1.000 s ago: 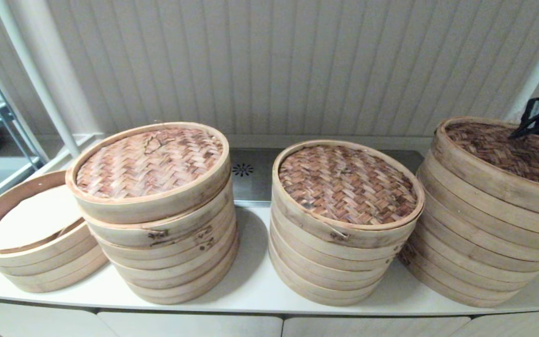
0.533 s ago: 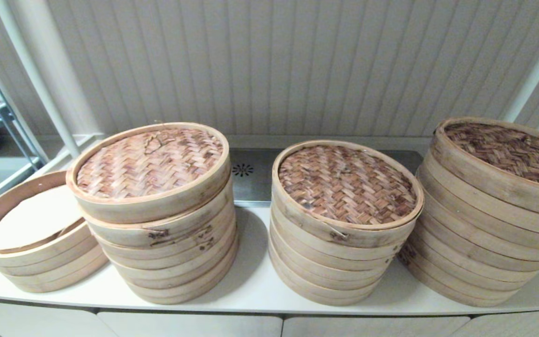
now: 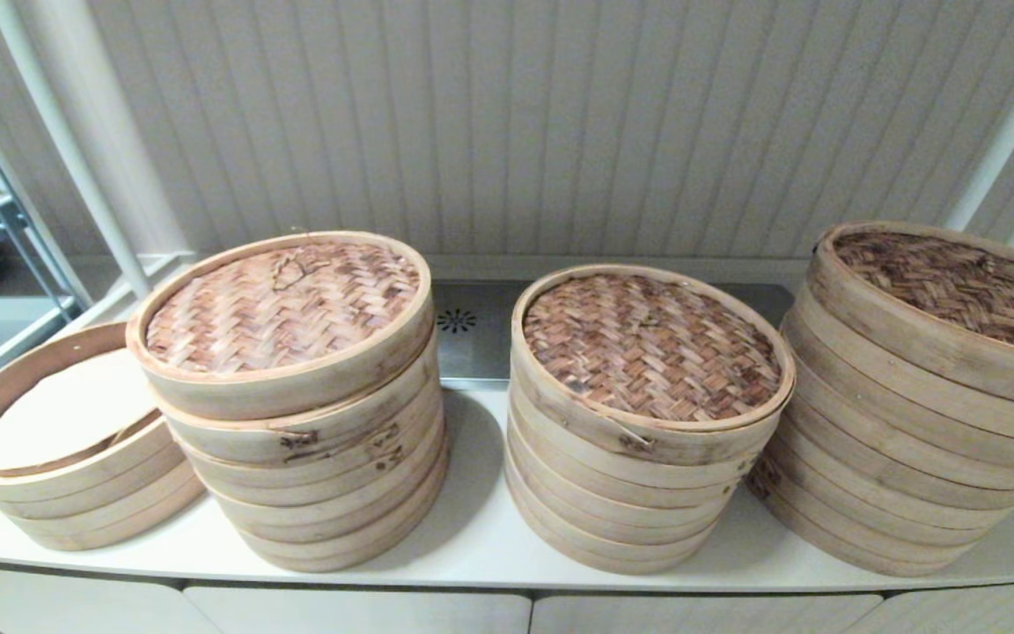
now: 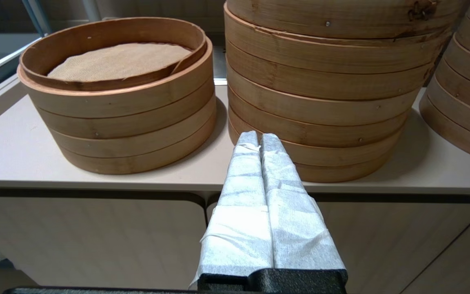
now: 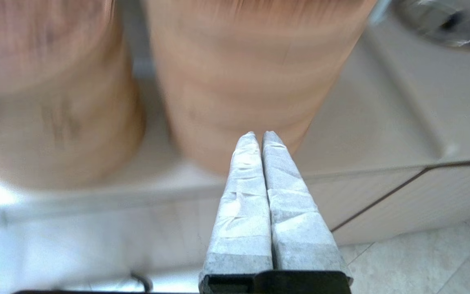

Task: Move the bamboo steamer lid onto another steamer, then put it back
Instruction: Pick up the steamer

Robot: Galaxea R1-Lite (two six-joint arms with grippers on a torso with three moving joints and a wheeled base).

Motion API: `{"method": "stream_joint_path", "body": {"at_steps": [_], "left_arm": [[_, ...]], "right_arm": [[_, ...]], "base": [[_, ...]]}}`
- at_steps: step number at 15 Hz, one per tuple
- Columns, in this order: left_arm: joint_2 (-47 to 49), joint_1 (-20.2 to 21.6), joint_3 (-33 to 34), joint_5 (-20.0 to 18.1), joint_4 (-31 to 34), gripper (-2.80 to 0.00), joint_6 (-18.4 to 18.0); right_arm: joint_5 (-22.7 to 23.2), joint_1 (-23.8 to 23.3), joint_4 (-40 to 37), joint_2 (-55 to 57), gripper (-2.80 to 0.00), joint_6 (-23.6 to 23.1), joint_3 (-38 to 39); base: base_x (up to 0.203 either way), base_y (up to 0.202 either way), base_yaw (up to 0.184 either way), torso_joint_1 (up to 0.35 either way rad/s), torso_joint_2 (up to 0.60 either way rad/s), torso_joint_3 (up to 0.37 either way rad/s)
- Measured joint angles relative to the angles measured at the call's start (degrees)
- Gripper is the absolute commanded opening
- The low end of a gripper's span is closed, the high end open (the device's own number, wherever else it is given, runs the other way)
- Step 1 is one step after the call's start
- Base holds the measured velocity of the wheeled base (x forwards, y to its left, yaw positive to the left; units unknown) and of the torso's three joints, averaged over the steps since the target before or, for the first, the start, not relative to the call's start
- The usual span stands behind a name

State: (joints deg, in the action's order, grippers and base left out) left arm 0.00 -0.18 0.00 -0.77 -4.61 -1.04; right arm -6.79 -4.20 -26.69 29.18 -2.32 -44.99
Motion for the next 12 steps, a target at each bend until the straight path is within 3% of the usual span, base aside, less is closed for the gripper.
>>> {"method": "stream_joint_path", "body": {"at_steps": [4,7,12], "left_arm": [[0.0,0.0,0.0,0.0,0.0,-2.80,0.0],[0.0,0.0,0.0,0.0,-0.1,-2.80,0.0],[0.0,0.0,0.0,0.0,-0.2,-2.80,0.0]], "right_arm": [[1.1,4.7,2.1,-12.4,-2.80,-1.9,18.1],[1.7,5.3,9.1,-19.3,-2.80,-2.2,31.6],[6.1,5.6,15.6,-27.9,-2.80,1.7,39.4]], "base": [[0.000,0.000,0.000,0.000,0.00,0.000],[0.000,0.000,0.000,0.000,0.00,0.000],[0.000,0.000,0.000,0.000,0.00,0.000]]}}
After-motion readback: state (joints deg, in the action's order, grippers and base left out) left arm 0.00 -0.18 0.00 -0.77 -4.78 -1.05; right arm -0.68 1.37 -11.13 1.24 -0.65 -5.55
